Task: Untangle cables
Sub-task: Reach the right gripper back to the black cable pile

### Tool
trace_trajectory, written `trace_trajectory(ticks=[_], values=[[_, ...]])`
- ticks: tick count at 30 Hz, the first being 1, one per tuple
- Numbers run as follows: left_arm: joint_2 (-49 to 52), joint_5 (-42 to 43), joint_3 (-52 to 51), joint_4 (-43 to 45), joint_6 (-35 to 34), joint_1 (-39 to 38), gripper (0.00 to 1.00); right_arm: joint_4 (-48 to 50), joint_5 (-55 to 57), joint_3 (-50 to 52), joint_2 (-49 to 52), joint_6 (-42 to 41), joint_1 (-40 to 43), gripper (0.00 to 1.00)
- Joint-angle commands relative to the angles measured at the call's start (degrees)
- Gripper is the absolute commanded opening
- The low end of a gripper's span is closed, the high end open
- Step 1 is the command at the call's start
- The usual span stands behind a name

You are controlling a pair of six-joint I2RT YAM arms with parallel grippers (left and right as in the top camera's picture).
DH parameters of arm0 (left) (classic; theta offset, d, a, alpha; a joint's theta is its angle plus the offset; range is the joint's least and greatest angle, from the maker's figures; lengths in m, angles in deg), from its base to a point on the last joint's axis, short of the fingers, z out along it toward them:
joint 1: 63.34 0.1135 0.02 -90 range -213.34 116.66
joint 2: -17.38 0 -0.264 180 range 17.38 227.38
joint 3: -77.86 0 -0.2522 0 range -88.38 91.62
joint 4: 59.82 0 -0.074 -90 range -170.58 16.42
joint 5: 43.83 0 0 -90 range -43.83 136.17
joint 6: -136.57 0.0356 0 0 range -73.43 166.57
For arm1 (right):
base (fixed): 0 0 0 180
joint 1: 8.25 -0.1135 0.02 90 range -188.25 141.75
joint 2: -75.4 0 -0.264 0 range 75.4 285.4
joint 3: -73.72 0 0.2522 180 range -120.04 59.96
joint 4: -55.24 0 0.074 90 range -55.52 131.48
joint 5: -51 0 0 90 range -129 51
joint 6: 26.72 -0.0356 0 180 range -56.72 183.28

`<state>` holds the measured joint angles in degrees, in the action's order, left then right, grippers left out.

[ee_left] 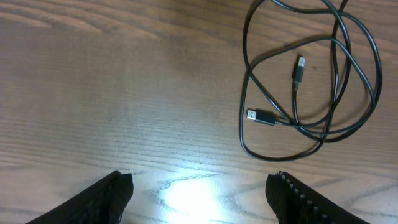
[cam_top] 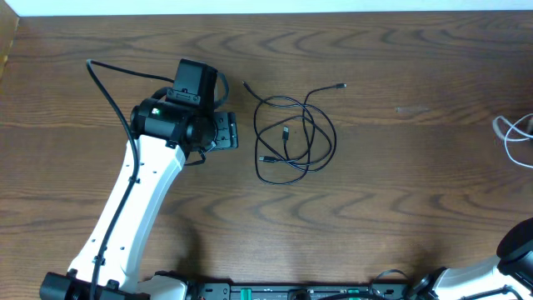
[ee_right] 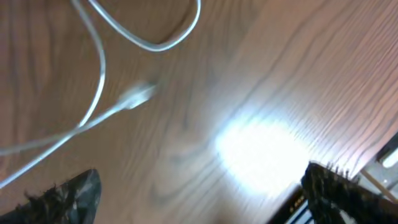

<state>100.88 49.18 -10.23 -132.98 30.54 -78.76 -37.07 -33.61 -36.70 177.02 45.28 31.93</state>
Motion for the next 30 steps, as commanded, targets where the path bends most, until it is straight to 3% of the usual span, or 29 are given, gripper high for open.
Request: trace_trajectory(ticks=[1, 4, 5, 7, 8, 9, 10, 11, 13, 15, 19, 22, 25, 28, 30], values=[[0.09, -0.72, -0.48, -0.13, 0.98, 0.24, 0.74, -4.15, -7.41, -0.07, -0.02, 0.94, 0.24, 0.99], [0.09, -0.72, -0.48, -0.13, 0.98, 0.24, 0.75, -1.36, -25.35, -0.07, -0.04, 5.53, 1.62, 0.99], [0.09, -0.7, -0.48, -0.15, 0.98, 0.24, 0.74, -0.17, -23.5, -0.07, -0.04, 2.99, 2.01, 0.99], [0.09, -0.7, -0.48, -0.22, 0.98, 0.24, 0.74, 0.46, -6.03, -0.07, -0.04, -12.0, 2.58, 0.99], [0.09, -0.7, -0.48, -0.22, 0.98, 0.24, 0.74, 0.13, -1.68, -0.07, -0.04, -13.68, 2.58, 0.99], [0.09, -0.7, -0.48, -0.13, 0.98, 0.24, 0.74, -0.57, -1.05, -0.07, -0.04, -12.48, 2.51, 0.99], [0.09, -0.72, -0.48, -0.13, 0.98, 0.24, 0.74, -0.44, -7.74, -0.07, -0.04, -6.99, 2.51, 0.99], [0.09, -0.7, -0.48, -0.15, 0.98, 0.24, 0.74, -0.55, -20.5, -0.07, -0.02, 5.46, 1.9, 0.99], [0.09, -0.72, -0.48, -0.15, 0.98, 0.24, 0.74, -2.32, -24.9, 0.07, -0.02, 12.98, -0.55, 0.99], [0.09, -0.72, -0.48, -0.15, 0.98, 0.24, 0.74, -1.99, -18.93, 1.77, -0.02, 12.9, -3.98, 0.99], [0.09, -0.7, -0.48, -0.15, 0.98, 0.24, 0.74, 1.79, -18.43, 8.94, -0.02, 12.92, -8.52, 0.98], [0.09, -0.72, -0.48, -0.17, 0.98, 0.24, 0.74, 10.75, -20.09, 18.97, -0.02, 15.19, -17.7, 0.96], [0.09, -1.79, -0.48, -0.31, 0.94, 0.24, 0.74, 15.82, -23.5, 19.5, -0.02, 17.92, -29.68, 0.95], [0.09, -13.33, -0.48, -5.55, -7.69, 0.26, 0.74, 26.47, -22.1, 19.54, -0.02, 17.18, -46.77, 0.96], [0.09, -16.22, -0.48, -7.65, -12.02, 0.26, 0.74, 30.1, -18.12, 19.58, 0.0, 13.2, -54.49, 0.94]])
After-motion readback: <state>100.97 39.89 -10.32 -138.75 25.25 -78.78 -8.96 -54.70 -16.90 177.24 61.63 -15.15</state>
